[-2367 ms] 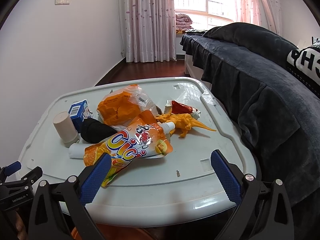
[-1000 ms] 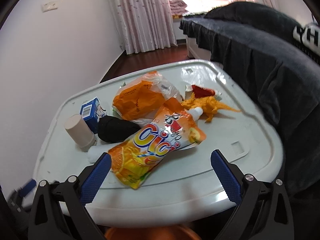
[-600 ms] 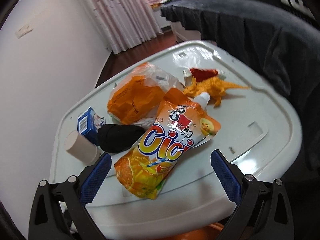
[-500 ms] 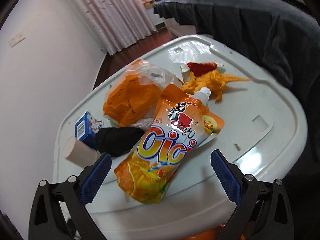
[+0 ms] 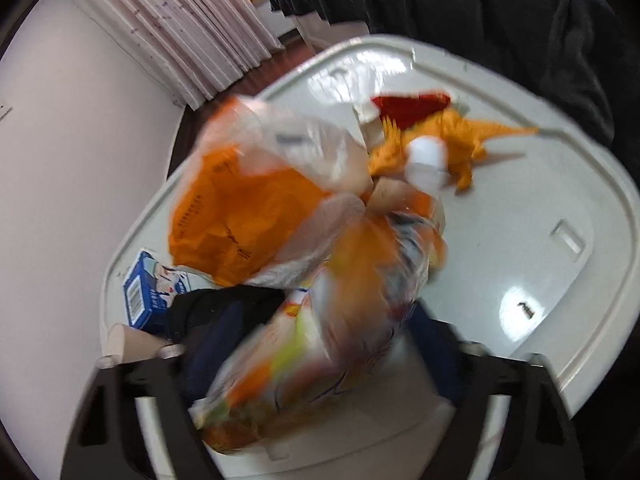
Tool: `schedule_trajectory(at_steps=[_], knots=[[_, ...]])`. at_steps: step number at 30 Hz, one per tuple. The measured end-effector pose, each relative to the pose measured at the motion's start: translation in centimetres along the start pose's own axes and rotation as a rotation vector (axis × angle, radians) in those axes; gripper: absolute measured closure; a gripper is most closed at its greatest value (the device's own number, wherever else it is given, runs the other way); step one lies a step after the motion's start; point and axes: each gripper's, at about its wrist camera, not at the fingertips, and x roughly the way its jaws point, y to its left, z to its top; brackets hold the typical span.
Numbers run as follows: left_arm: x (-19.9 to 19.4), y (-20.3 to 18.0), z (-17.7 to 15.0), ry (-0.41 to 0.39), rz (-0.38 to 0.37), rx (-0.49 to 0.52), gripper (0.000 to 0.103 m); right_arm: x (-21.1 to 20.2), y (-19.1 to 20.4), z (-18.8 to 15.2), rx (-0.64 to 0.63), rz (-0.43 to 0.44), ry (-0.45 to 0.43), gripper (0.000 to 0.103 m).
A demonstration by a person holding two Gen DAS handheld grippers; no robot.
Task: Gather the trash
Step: 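Grasp the Cici orange drink pouch with the right gripper, then grasp the white foam strip with the left gripper while the right gripper holds the pouch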
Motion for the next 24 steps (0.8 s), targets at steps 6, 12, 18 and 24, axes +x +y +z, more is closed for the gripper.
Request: schedule_trajectory(at_steps=[6,12,18,24], knots=[[0.0,-0.2,-0.2,-0.002,0.010,0.013,0.006,-0.8,-1.4,-0.4,-0.016,0.059,0.008,0.047],[-0.1,-0.3,-0.4,-0.012,0.021,0.030,0.006,-3.3,-3.1,-0.1,-0.133,0.087,0.007,0.052],[-0.2,-1.9,-0.8,-0.025,-0.021,0.081,0.006,-7.3,-2.5,1.3,-0.342,0.115,-0.032,0.052],[-0.6,-6.3,-0.4,-0.045,-0.167,0.273,0.006,-11.1,-3.7,1.6,-0.494,0.121,-0.098,0.052]])
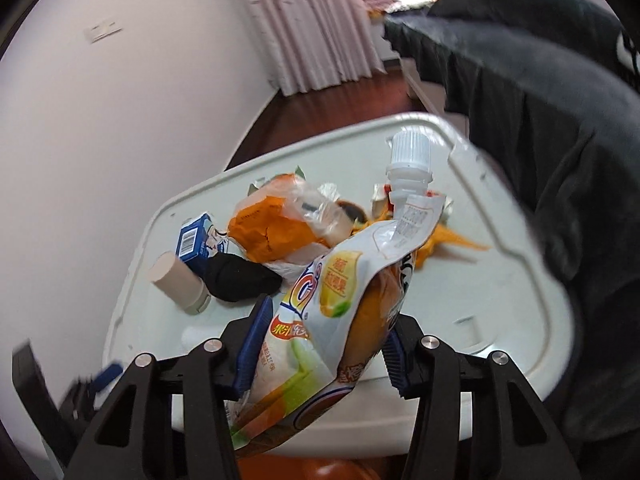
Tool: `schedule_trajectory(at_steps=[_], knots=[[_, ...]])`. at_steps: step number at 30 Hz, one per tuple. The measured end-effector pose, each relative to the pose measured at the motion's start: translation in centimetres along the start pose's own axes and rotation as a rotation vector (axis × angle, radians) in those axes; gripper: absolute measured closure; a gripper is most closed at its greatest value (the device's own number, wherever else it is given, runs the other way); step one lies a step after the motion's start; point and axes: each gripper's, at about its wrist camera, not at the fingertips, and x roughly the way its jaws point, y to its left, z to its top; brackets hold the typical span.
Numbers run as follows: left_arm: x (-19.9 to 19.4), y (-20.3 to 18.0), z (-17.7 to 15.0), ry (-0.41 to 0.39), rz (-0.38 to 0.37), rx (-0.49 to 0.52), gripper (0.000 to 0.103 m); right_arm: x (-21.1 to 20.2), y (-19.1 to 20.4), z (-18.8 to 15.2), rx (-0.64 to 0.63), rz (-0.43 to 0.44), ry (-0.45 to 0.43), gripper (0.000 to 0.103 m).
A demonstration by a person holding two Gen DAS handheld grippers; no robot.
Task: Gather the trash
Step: 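Grasp the white foam strip with the left gripper while the right gripper holds the pouch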
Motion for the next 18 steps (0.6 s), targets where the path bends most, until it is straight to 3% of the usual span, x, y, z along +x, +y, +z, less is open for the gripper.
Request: schedule_trajectory(at_steps=[2,3,6,9,13,18], knots=[[0.2,-1.4,0.6,-0.003,-0.061,0.082,0.006,-0.8,-1.0,-0.3,-0.012,-0.009,-0.025,0.052],[0.6,-2.4,1.1,0.004,-0.132,0.147,0.006,-1.1,-1.6,-0.5,-0.004,-0.011,-0.032,0.052],[2.4,-3.5,2.4,0.064,-0.263,0.259,0.006,-1.5,-3.6,-0.5,0.071,0.002,-0.037,0.052],[4.4,-2.9,3.8,0.116,-0.343,0.290,0.006,-1.8,-5.1,-0.6,0.118,-0.008,-0.053,0.052],[6.6,-1.6,5.4,0.160,-0.391,0.299,0.006,-1.6,-6.1,-0.6,0.153,-0.013,-0.051,0.052],[8.5,-1.4,5.9,0.190,-0.400,0.402,0.006,-0.6,-5.8,-0.3,0.160,0.003,-0.033,0.052]])
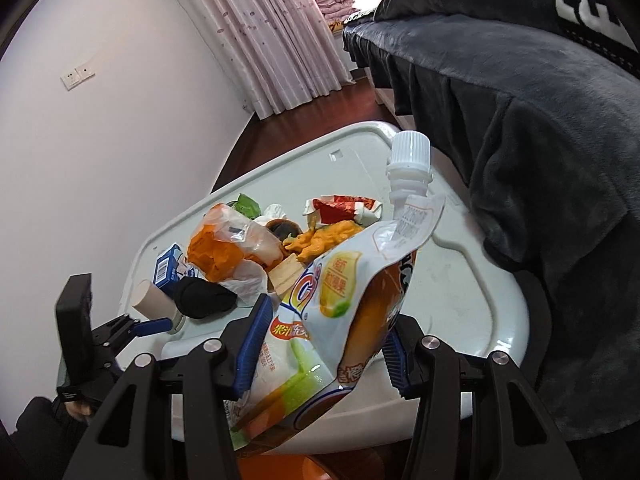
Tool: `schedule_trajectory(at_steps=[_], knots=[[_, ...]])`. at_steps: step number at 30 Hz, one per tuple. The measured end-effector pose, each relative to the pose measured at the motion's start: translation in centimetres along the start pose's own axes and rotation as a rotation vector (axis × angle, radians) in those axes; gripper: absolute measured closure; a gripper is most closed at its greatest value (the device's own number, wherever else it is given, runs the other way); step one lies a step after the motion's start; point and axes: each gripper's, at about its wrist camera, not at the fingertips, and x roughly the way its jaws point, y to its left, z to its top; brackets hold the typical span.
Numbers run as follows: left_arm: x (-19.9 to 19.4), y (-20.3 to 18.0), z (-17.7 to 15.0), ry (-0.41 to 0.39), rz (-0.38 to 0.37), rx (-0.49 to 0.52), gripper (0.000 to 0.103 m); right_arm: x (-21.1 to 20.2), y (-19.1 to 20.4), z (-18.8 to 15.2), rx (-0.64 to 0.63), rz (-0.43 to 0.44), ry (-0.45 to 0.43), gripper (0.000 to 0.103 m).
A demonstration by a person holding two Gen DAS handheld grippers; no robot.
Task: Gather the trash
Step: 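Grasp the white foam strip with the left gripper while the right gripper holds the pouch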
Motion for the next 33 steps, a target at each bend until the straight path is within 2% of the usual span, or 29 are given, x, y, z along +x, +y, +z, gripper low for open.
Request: schedule_trajectory(at_steps=[5,6,8,9,10,11,17,19,25,30,33], knots=[[1.4,-1.1,-0.9,0.012,0.038,0.155,0.008,0.5,0.7,-0.2,-0.026,0.007,0.012,0.052],[1.9,-1.3,-1.3,0.013,0.043,0.170,0.008,0.7,0.8,-0.2,-0.025,0.010,0.018,0.052],[1.7,-0.7,-1.8,-0.016,0.007,0.132,0.012,1.0,0.8,-0.2,-0.020,0.009,0.025,0.052],[1.6,-0.5,-2.0,-0.022,-0.013,0.113,0.017,1.1,0.9,-0.2,-0.019,0.010,0.027,0.052],[1.1,-0.2,-2.3,-0.051,0.001,0.093,0.039,1.1,1.0,-0.1,-0.019,0.011,0.027,0.052],[0.8,-0.1,-2.4,-0.058,0.001,0.084,0.051,1.1,1.1,-0.1,-0.021,0.009,0.025,0.052],[0.2,0.6,-2.7,-0.084,0.066,-0.068,0.072,1.2,1.7,-0.2,-0.041,0.021,0.027,0.052],[-0.5,0.6,-2.9,-0.110,0.099,-0.166,0.078,1.2,1.8,-0.3,-0.045,0.017,0.026,0.052],[-4.3,-0.5,-4.2,-0.198,0.143,-0.353,0.083,0.9,2.2,-0.7,-0.068,0.016,0.021,0.052],[-7.9,-2.0,-5.1,-0.219,0.206,-0.453,0.083,0.6,3.3,-1.2,-0.107,0.011,0.008,0.052],[-10.3,-3.5,-7.3,-0.236,0.248,-0.504,0.083,-0.4,4.6,-1.9,-0.180,0.011,-0.028,0.052]])
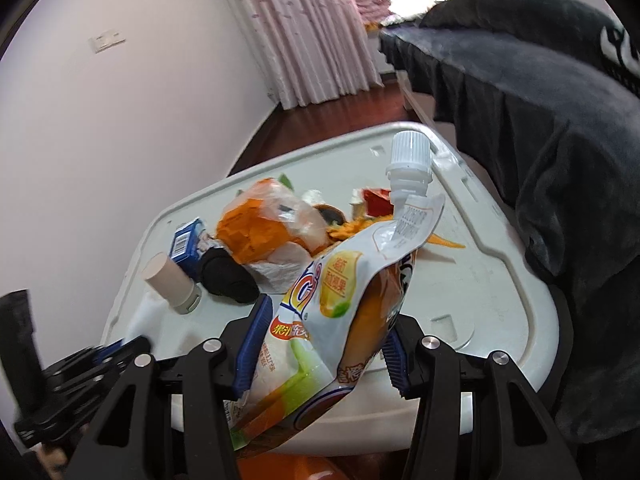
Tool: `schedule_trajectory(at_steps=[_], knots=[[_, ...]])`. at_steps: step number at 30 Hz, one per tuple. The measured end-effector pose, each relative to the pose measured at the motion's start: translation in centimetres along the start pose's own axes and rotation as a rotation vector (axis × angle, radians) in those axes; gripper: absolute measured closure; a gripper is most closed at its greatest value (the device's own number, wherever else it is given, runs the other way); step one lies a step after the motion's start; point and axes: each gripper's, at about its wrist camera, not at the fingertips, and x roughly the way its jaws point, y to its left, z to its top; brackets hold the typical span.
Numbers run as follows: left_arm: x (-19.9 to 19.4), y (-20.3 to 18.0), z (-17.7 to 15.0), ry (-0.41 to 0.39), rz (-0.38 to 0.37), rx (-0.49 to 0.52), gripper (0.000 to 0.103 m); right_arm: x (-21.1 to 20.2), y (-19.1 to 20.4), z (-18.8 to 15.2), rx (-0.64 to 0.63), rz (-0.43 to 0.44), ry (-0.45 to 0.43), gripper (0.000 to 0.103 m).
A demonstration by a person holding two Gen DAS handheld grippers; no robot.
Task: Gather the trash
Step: 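Carry both items over the orange bucket and open both grippers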
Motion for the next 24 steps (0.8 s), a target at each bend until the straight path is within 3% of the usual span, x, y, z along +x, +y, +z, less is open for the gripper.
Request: schedule_trajectory(at_steps=[6,10,15,20,24], knots=[[-3.3,-0.7,-3.9,-0.018,0.079,0.018,0.083,-2.6,2.7,-2.8,-0.142,0.013,-0.033,0.052],[-5.0,-0.9,-7.1,-0.021,0.062,0.005,0.083,-4.2,3.6,-6.2,-0.179,0.024,-0.017,0.052],[-3.2,-1.7,-10.2,0.090,0.025,0.027,0.082,-6.1,5.7,-10.6,-0.273,0.019,-0.008,0.052],[-2.8,-1.5,-10.4,0.098,0.008,0.017,0.083,-5.9,7.4,-12.6,-0.368,0.001,0.024,0.052],[-2.8,-1.5,-10.5,0.094,0.009,0.018,0.082,-5.7,7.2,-12.8,-0.367,-0.006,0.043,0.052]])
